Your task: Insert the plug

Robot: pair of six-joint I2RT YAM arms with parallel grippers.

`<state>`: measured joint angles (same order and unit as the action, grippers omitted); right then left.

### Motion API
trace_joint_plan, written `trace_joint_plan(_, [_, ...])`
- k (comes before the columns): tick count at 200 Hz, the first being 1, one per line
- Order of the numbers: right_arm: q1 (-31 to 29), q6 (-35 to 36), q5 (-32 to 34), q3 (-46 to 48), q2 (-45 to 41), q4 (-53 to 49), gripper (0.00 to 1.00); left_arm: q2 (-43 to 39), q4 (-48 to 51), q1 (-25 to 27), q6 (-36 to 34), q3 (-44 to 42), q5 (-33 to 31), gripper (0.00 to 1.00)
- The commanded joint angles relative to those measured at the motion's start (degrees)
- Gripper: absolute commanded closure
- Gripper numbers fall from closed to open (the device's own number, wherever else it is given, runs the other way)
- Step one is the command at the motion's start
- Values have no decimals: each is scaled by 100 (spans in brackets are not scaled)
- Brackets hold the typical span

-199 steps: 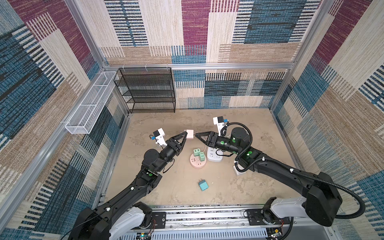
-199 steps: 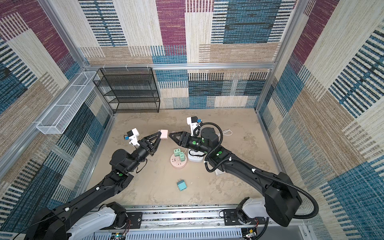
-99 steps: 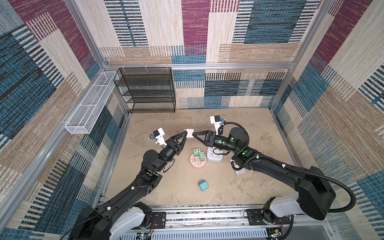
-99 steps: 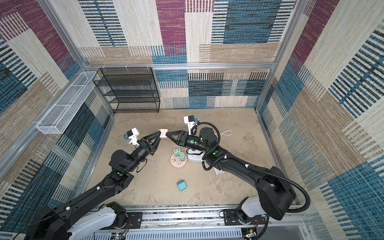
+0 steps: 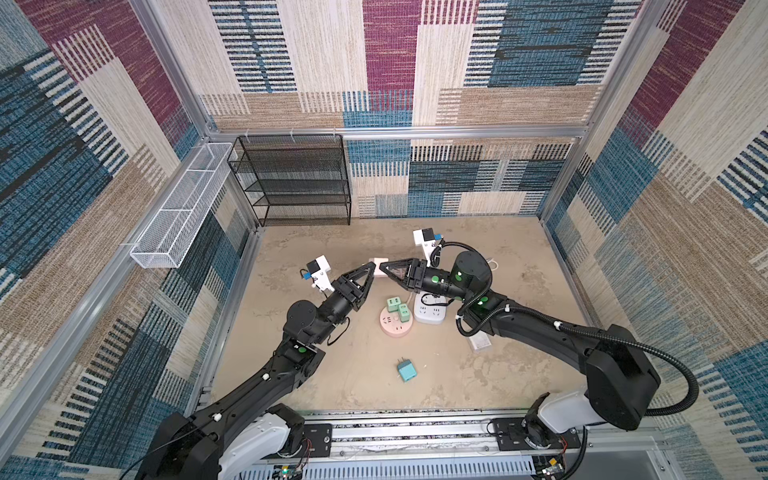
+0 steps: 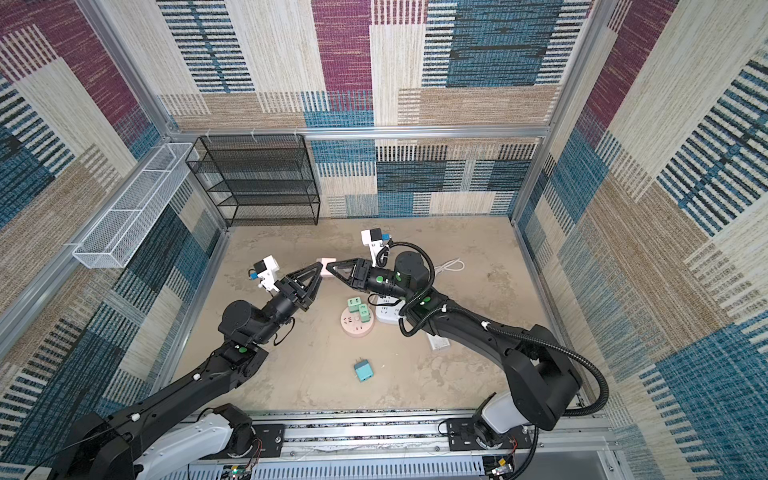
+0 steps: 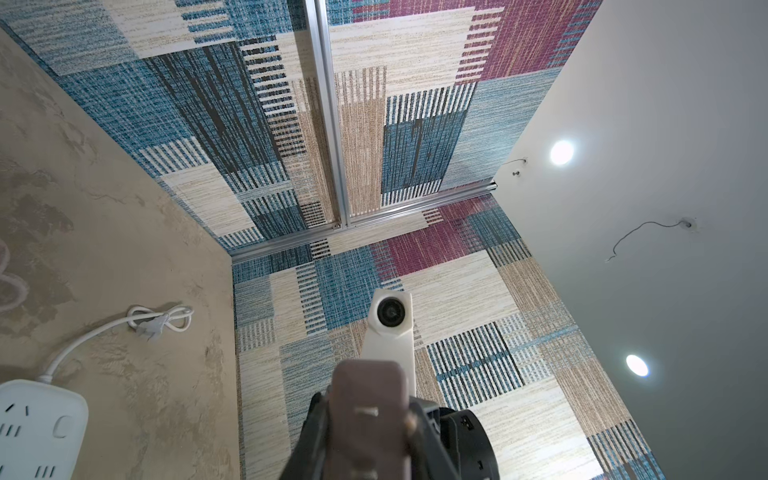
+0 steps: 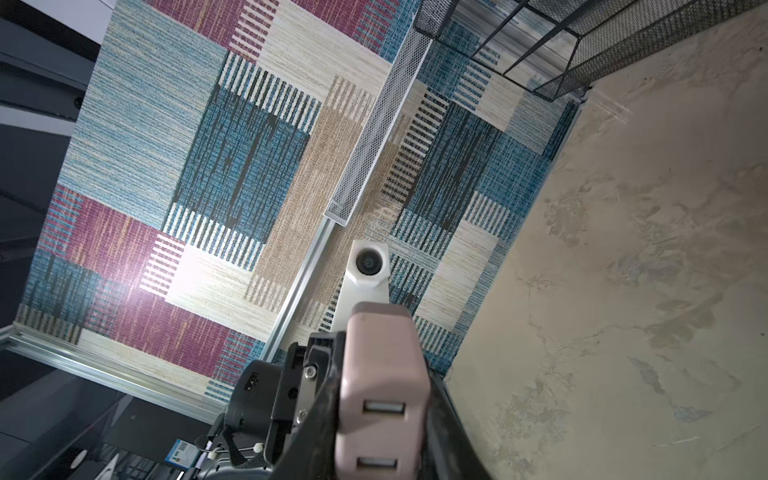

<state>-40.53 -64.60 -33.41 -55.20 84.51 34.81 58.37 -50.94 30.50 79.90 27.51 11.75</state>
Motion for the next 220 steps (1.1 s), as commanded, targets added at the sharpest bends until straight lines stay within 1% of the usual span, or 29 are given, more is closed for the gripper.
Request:
trace_joint_plan(1, [-7,86,-147,-52,3,270,82,-11,-191,6,-78,13,-64,100])
trace_joint_plan(16, [-8,100,-129,-41,-9,224,100,1,-105,17,-105,53,-20,100])
trace_joint_plan(31, [-10,172,-122,-57,-22,127,100,2,-17,17,-123,45,-21,100])
trace_joint_plan(44, [-7,348,-54,-112,-53,-160,100,-10,104,8,-149,35,-41,100])
trace_joint_plan(47, [-7,393,-29,-126,-63,-230,100,-28,176,4,-165,43,-45,93])
trace_joint_plan(52, [-9,475,14,-139,-99,-356,100,-83,400,-7,-193,64,-54,72])
trace_joint_plan(57, [-8,573,81,-155,-129,-503,100,-157,691,-32,-261,106,-58,57])
trace_joint_plan(61, [-13,660,168,-170,-165,-649,100,-240,1051,-57,-332,160,-59,47])
trace_joint_plan(62, [-15,686,186,-173,-173,-667,100,-266,1192,-73,-364,181,-59,45])
trace_joint_plan(64, [-11,749,230,-181,-198,-776,100,-326,1427,-95,-425,224,-59,38])
trace_joint_plan(69, [-12,897,353,-236,-241,-1050,100,-475,2333,-156,-594,379,-71,25])
trace_joint_plan(81, [-8,1321,682,-455,-325,-1885,100,-806,4140,-242,-1353,878,-240,8])
trace_joint_plan(91, [-7,1671,948,-616,-390,-2515,100,-988,5469,-256,-2085,1345,-569,0])
trace_joint_plan(105, [-5,2001,1313,-833,-427,-3264,100,-1042,6908,-268,-3054,1974,-1027,0])
trace_joint_plan(115, [-8,2235,1510,-1068,-371,-3852,100,-946,7745,-288,-3573,2347,-1295,0])
trace_joint_plan(125, [-12,2497,1757,-1344,-258,-4520,100,-795,8342,-303,-3992,2616,-1425,0])
trace_joint_plan(135, [-16,2637,1935,-1572,-150,-5010,100,-625,8828,-308,-4224,2794,-1557,0])
trace_joint_plan(161, [-42,2981,2273,-2192,137,-6155,100,-135,9647,-308,-4670,2957,-1606,0])
trace_joint_plan(182, [-166,3082,2527,-2549,338,-6722,100,313,10271,-308,-4825,3029,-1836,1])
trace_joint_plan(201, [-425,3100,2940,-2837,525,-7143,100,395,10313,-317,-4870,2842,-1766,2])
trace_joint_plan(220, [-662,3140,3316,-3158,802,-7585,100,309,10101,-317,-4880,2652,-1521,2])
